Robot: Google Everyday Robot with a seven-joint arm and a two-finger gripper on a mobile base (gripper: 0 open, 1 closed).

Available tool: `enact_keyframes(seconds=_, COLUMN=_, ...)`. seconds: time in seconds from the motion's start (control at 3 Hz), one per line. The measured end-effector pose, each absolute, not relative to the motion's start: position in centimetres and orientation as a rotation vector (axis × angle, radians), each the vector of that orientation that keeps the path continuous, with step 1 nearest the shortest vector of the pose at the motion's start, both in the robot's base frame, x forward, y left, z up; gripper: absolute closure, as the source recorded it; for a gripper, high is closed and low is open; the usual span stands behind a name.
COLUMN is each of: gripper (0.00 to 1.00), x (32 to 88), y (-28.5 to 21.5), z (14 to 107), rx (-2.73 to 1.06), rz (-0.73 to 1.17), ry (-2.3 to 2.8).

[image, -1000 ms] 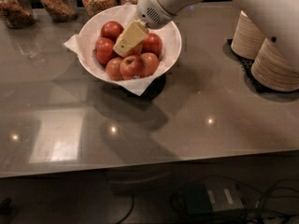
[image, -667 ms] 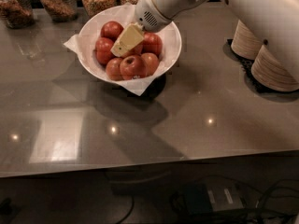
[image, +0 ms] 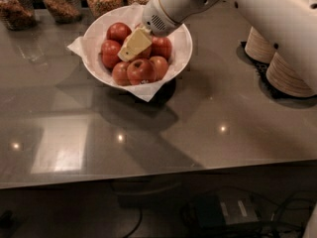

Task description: Pick apple from white bowl

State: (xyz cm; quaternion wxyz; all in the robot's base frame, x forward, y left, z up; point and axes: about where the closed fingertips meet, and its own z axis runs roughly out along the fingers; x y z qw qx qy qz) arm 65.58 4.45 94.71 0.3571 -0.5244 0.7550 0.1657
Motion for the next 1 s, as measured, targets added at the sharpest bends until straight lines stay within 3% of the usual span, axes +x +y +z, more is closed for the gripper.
enact_keyframes(seconds=0.67, gripper=0.27, x=66.0, y=3.9, z=93.5, rx=-1.33, rz=0.43, ry=1.992)
enact_keyframes(seconds=1.0, gripper=0.34, x=66.4, y=4.1, z=92.8, rx=-1.329, rz=0.438, ry=2.003)
